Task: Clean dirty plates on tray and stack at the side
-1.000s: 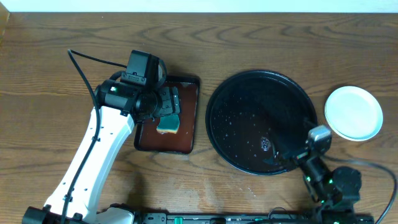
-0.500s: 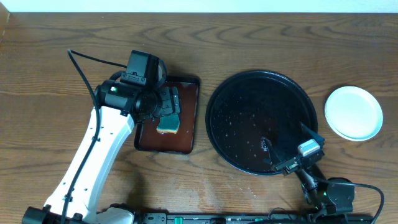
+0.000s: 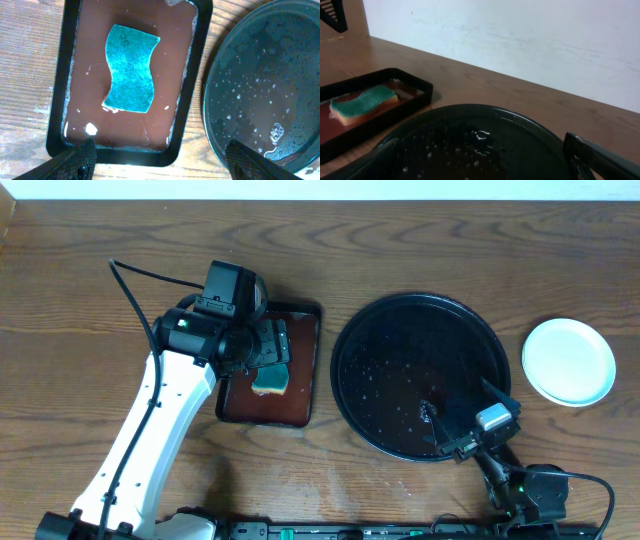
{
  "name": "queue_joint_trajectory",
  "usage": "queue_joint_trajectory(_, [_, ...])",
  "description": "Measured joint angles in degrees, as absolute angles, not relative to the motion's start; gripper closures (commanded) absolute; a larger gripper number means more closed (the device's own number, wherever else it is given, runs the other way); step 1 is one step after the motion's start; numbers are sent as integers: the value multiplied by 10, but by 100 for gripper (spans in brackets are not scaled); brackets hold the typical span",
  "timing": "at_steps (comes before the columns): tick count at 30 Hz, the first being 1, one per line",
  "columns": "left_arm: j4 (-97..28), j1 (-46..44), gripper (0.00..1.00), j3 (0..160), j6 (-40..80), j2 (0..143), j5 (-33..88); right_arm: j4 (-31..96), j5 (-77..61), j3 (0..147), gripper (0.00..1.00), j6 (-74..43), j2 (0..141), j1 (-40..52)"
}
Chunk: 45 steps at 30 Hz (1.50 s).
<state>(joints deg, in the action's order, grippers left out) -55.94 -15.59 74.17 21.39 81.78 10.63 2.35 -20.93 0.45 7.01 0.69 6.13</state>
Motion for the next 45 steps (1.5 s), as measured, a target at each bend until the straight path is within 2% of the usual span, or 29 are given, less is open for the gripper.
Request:
queue_joint_trajectory(9, [-554,-156,16,742,206,816,88,23,-209,4,1,70,7,61])
queue_joint_trajectory(13, [-462,-158,17,718,190,783,34,23,-209,4,1,70,7,61])
queue_joint_trajectory(19, [-245,-151,16,561,147,606,-4,23,-208,4,1,72,7,61])
queue_joint_trajectory(23, [-171,-129,16,441,136,486,-21,23,-207,4,1,72,7,61])
queue_joint_trajectory(28, [-134,-95,16,296,133,324,-38,23,-207,4,1,72,7,61])
queue_joint_trajectory(36, [-129,-22,17,148,150,76,-49,23,-207,4,1,72,7,61])
queue_joint_trajectory(40, [-108,-19,16,92,152,10,-49,23,-207,4,1,72,7,61])
queue_joint_trajectory(45, [-51,-19,17,32,152,6,-49,23,-207,4,1,72,7,61])
